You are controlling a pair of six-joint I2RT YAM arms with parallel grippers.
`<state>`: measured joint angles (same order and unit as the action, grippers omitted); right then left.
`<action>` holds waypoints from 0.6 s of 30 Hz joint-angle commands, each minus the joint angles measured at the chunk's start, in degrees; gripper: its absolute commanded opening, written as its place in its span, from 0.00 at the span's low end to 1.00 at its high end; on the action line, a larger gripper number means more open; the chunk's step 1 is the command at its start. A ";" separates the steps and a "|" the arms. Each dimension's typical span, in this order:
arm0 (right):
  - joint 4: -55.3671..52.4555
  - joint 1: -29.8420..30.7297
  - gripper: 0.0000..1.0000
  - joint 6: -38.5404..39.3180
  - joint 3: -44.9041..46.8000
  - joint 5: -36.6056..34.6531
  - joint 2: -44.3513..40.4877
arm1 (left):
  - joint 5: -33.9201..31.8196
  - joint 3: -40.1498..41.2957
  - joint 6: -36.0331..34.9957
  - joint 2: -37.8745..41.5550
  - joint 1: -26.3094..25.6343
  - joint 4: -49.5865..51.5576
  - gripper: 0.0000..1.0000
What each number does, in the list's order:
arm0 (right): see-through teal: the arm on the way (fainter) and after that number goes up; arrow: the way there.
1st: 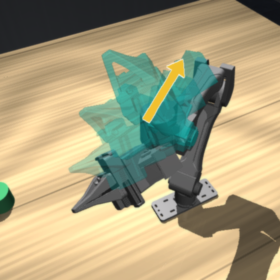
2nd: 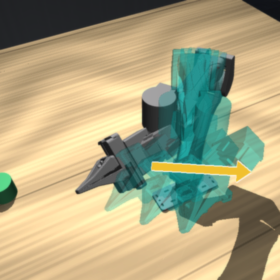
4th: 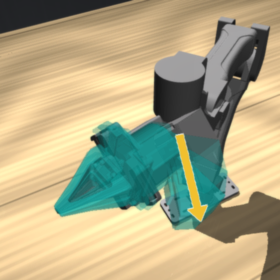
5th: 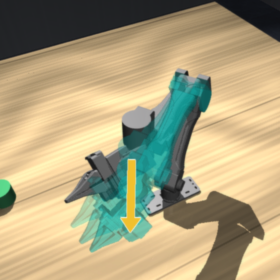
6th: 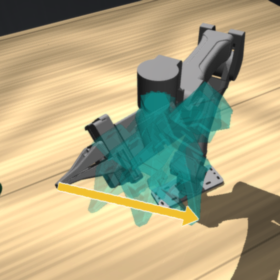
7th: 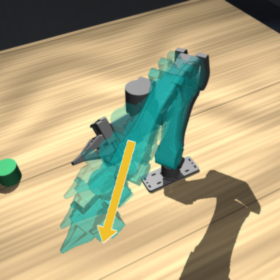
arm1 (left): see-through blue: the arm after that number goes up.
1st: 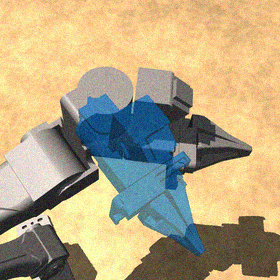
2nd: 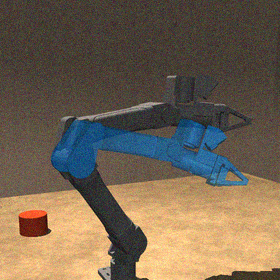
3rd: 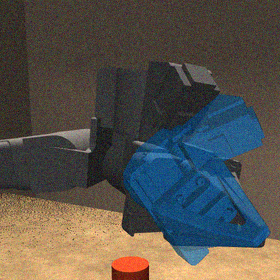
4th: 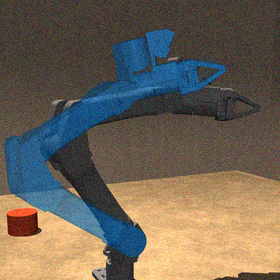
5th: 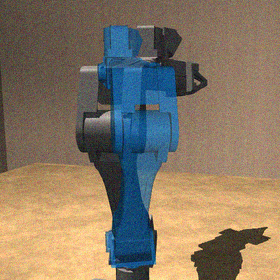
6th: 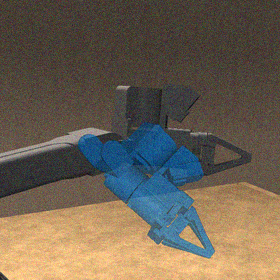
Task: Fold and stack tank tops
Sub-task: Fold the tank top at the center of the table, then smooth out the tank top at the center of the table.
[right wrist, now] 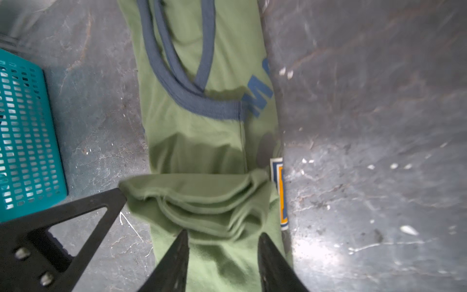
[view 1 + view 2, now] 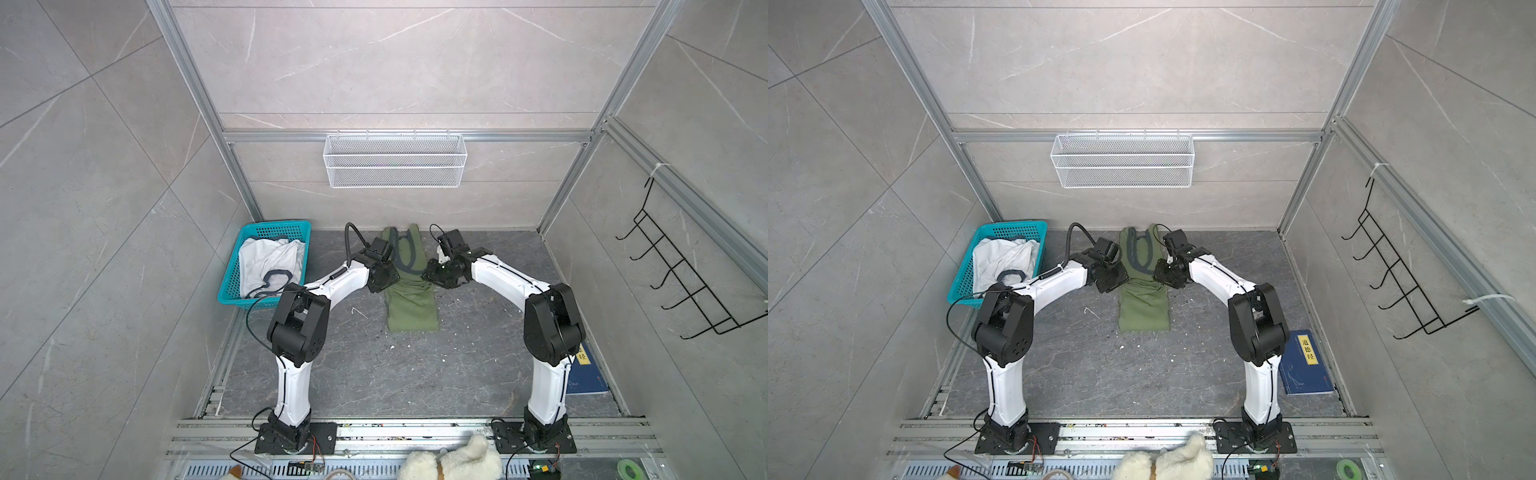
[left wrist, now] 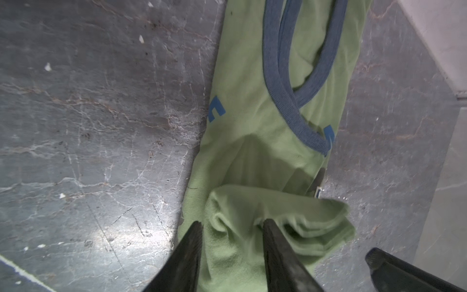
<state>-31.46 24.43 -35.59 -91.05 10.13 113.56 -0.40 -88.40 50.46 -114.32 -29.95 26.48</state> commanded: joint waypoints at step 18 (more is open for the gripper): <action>0.93 -0.53 0.55 8.44 2.65 -1.76 1.10 | -3.60 -4.37 -12.56 -2.64 -1.99 3.67 0.60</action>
<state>-31.40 24.40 -28.42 -86.04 8.19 112.49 -4.36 -89.95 41.17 -115.72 -33.36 29.32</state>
